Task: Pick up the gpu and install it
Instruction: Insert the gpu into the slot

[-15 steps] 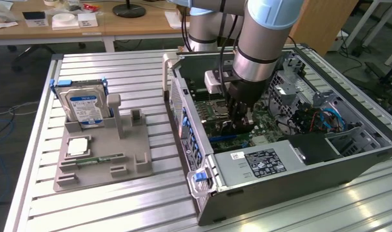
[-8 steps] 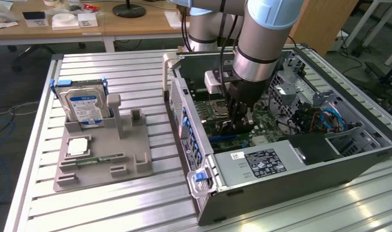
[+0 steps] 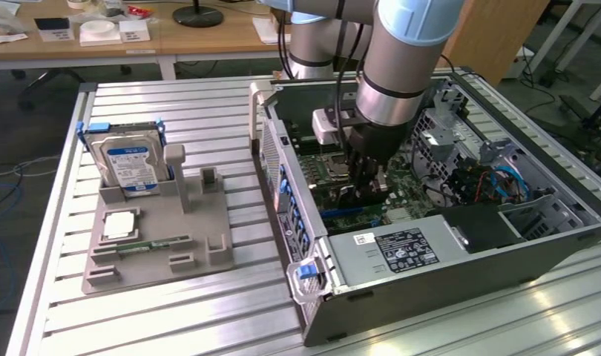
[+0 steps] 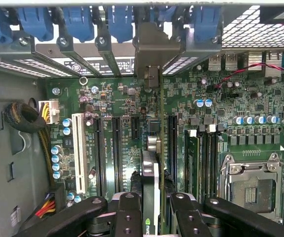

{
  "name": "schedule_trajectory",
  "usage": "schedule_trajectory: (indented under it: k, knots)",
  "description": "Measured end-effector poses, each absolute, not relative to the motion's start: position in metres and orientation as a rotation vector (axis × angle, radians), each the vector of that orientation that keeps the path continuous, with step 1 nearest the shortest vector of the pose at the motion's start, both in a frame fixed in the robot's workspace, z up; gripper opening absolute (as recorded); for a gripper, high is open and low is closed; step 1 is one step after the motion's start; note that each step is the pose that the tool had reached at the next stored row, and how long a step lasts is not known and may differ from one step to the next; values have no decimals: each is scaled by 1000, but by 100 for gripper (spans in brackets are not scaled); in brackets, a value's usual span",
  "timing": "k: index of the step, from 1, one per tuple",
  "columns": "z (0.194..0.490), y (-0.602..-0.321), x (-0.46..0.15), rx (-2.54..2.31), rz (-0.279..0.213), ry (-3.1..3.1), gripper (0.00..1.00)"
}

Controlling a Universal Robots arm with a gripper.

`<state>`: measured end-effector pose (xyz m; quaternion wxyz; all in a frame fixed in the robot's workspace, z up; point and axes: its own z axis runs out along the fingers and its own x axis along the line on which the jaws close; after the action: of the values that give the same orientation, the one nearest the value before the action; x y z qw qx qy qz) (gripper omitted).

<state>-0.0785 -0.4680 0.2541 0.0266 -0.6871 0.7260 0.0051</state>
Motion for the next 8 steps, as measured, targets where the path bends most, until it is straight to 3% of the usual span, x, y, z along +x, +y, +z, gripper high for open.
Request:
schedule_trajectory:
  k: [8]
  knots:
    - [253, -467, -80, -2125, 16, 2241, 27]
